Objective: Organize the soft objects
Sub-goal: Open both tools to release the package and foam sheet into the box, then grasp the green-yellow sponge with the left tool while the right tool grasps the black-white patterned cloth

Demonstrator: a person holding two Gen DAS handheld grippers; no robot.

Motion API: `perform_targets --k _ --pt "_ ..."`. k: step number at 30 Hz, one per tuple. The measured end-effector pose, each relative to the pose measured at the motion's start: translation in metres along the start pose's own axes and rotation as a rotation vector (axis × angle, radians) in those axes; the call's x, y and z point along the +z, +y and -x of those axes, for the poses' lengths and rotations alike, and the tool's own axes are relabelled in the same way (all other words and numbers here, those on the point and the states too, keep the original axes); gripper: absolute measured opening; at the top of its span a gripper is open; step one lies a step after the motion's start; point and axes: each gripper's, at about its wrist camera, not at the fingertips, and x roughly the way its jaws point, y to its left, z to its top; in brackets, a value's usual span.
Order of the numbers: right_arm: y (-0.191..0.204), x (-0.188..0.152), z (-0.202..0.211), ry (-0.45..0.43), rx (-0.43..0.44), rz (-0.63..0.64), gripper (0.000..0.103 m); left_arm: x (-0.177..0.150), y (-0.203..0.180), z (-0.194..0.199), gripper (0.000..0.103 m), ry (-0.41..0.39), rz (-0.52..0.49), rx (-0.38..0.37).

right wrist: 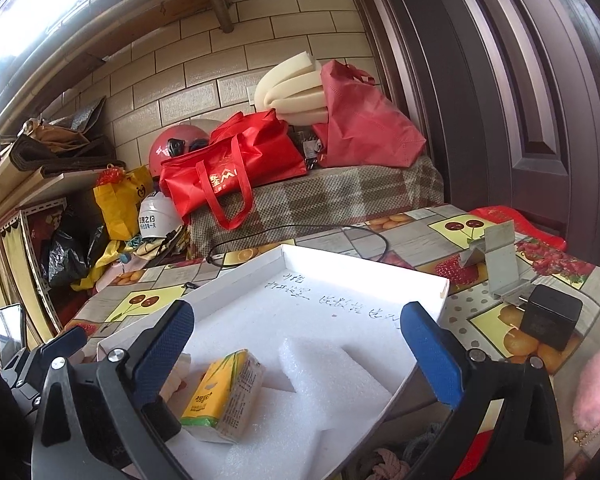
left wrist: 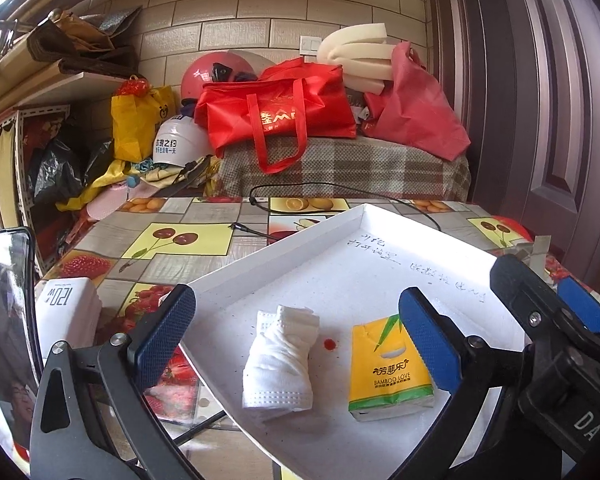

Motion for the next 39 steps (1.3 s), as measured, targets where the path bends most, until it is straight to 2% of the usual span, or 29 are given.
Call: perform_targets --k 5,12,16,19,23,25,28,31,33,36,39 --pt "0.003 -0.005 0.020 -0.043 -0.008 -0.026 0.103 0.000 0.009 0.009 0.103 -0.044 0.047 0.015" --pt "-0.003 -0.015 0.037 0.011 0.017 -0.075 0.103 -0.003 0.018 0.021 0.103 -0.058 0.080 -0.009" --pt "0.006 -0.021 0.057 0.014 0.054 -0.014 0.103 -0.008 0.026 0.030 0.103 -0.052 0.104 -0.037" --pt "0.017 -0.026 0.077 0.000 0.088 0.074 0.103 -0.011 0.028 0.041 0.103 -0.061 0.114 -0.023" --pt "0.019 -0.031 0.111 -0.045 0.122 0.209 0.103 -0.016 0.019 0.054 0.103 -0.071 0.071 -0.039" --pt "0.010 -0.029 0.129 -0.099 0.097 0.224 0.103 -0.018 0.013 0.062 0.103 -0.083 0.033 -0.051" --pt "-0.010 -0.023 0.149 -0.154 0.008 0.240 0.103 -0.022 0.003 0.073 0.103 -0.097 -0.012 -0.072" --pt "-0.047 -0.015 0.163 -0.173 -0.078 0.228 0.103 -0.027 -0.004 0.084 0.103 -0.090 -0.033 -0.132" --pt "-0.082 -0.010 0.171 -0.168 -0.124 0.184 0.103 -0.030 -0.011 0.091 0.103 -0.078 -0.052 -0.198" --pt "-0.139 -0.004 0.179 -0.131 -0.147 0.095 0.103 -0.036 -0.029 0.101 0.103 -0.034 -0.106 -0.326" --pt "-0.192 -0.001 0.182 -0.053 -0.181 -0.039 0.103 -0.044 -0.054 0.109 0.103 0.057 -0.166 -0.470"
